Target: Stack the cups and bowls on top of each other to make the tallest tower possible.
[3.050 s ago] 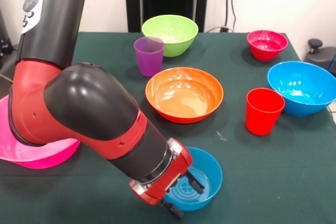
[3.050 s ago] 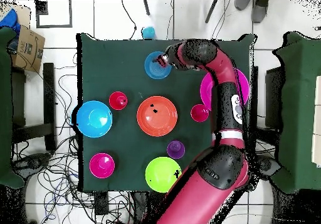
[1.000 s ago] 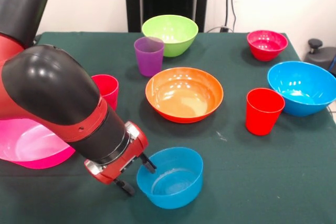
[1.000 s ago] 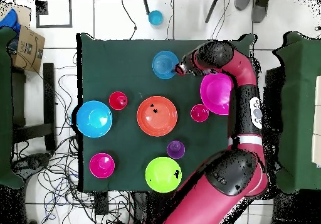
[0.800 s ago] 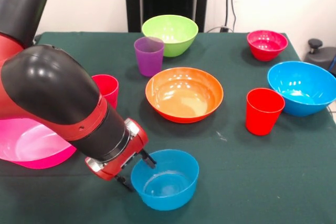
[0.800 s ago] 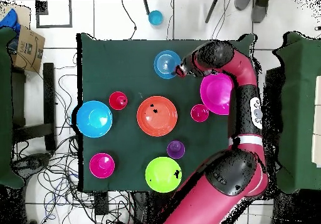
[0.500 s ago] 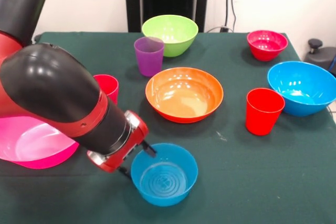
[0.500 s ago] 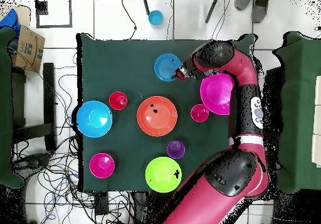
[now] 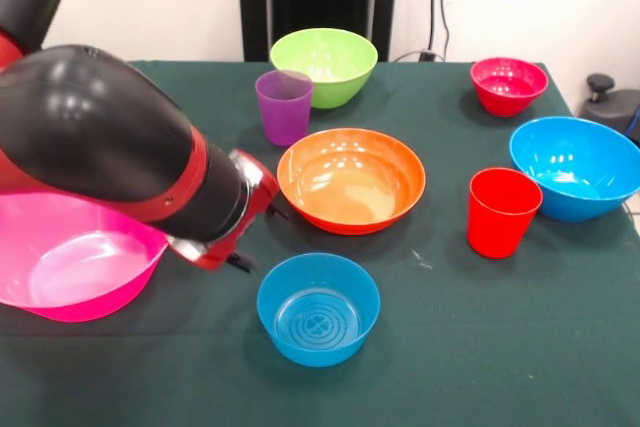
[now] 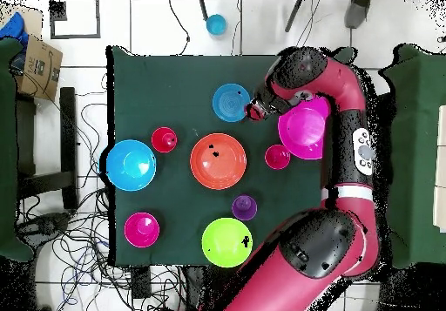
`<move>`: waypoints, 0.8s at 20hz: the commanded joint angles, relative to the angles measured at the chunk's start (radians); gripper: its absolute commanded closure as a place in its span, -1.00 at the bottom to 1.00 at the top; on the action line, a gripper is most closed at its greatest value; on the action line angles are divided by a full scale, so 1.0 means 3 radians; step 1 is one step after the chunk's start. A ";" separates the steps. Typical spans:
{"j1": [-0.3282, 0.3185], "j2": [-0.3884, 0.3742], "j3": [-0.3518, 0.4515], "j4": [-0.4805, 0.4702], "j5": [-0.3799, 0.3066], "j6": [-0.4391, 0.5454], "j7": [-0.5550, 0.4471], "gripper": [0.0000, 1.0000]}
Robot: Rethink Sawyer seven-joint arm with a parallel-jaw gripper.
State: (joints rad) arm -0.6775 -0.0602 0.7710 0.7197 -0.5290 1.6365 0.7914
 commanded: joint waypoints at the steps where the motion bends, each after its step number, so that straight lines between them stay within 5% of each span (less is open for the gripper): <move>1: 0.0080 -0.0143 -0.0248 0.0293 -0.0346 0.0304 -0.1116 -1.00; 9: 0.0053 -0.0105 -0.0138 0.0219 -0.0230 0.0308 -0.0963 -1.00; 16: -0.0142 -0.0475 -0.0239 0.0870 -0.0097 -0.0416 -0.0349 -1.00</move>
State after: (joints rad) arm -0.7013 -0.1185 0.7553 0.7929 -0.5450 1.6431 0.7914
